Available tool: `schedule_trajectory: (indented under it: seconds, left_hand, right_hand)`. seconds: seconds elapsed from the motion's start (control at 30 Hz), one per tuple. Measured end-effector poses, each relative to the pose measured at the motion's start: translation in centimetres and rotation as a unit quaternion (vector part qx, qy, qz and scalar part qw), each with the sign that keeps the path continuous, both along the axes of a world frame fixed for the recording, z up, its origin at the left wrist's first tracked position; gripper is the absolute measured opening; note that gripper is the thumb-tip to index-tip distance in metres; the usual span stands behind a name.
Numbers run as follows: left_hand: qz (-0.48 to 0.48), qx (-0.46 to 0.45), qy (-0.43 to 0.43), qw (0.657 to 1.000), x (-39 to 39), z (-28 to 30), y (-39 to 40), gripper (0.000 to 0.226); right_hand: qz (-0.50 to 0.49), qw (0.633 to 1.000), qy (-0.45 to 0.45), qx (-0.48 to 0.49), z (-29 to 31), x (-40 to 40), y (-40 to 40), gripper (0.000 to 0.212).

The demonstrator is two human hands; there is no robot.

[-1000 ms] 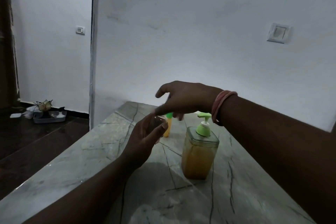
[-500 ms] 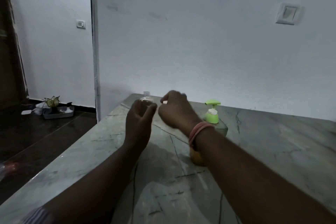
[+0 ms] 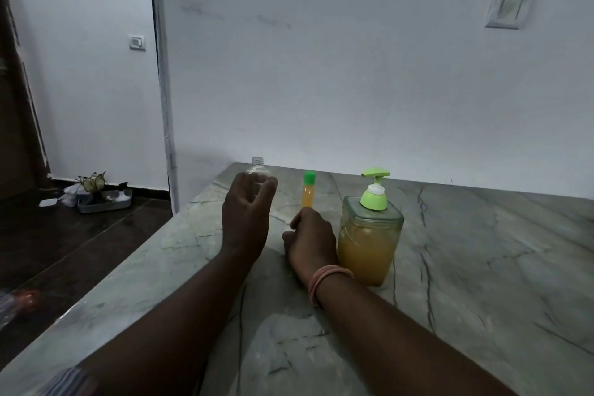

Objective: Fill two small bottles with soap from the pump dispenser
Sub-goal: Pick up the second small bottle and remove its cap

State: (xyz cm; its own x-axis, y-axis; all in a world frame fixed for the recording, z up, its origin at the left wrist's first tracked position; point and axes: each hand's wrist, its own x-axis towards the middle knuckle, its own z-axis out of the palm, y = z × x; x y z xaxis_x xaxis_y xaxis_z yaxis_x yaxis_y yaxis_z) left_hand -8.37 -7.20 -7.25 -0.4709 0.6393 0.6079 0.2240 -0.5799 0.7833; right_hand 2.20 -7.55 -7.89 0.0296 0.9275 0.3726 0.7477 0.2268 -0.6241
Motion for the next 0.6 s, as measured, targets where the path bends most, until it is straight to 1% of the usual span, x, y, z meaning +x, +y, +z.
schedule_trajectory:
  seconds: [0.1, 0.2, 0.27, 0.37, 0.43, 0.47, 0.5, 0.53, 0.6]
  left_hand:
    - [0.005, -0.005, 0.014, 1.0, 0.2, 0.0, -0.2, 0.025]
    - [0.029, -0.002, 0.013, 1.0, 0.2, 0.3, -0.6, 0.025]
    - [0.028, 0.009, 0.012, 1.0, 0.3, 0.5, -0.8, 0.025]
    - [-0.018, 0.032, 0.022, 0.999, 1.0, 0.8, -1.3, 0.034]
    - [-0.068, 0.042, 0.022, 0.997, 1.7, 0.9, -1.8, 0.039]
    - [-0.103, 0.051, 0.027, 0.993, 2.1, 0.9, -2.0, 0.039]
    - [-0.143, 0.058, 0.038, 0.987, 2.6, 0.9, -2.4, 0.038]
    - [-0.182, 0.063, 0.056, 0.98, 3.1, 0.9, -2.8, 0.036]
    - [-0.233, 0.06, 0.117, 0.964, 4.1, 0.7, -3.5, 0.03]
  right_hand:
    - [0.031, 0.999, -0.022, -0.005, 1.2, 0.1, -0.7, 0.02]
    - [0.042, 0.997, -0.016, 0.059, 4.6, 0.7, -1.7, 0.01]
    - [0.065, 0.992, 0.018, 0.104, 7.8, 1.3, -2.4, 0.009]
    - [0.117, 0.976, 0.062, 0.175, 12.6, 2.4, -3.3, 0.013]
    - [0.124, 0.968, 0.076, 0.207, 15.3, 3.7, -3.2, 0.021]
    - [0.118, 0.969, 0.084, 0.203, 16.3, 4.8, -2.8, 0.027]
    - [0.111, 0.973, 0.095, 0.178, 17.1, 6.0, -2.3, 0.034]
    - [0.101, 0.98, 0.11, 0.132, 17.4, 7.4, -1.7, 0.04]
    - [0.073, 0.988, 0.137, -0.007, 16.9, 9.9, -0.6, 0.052]
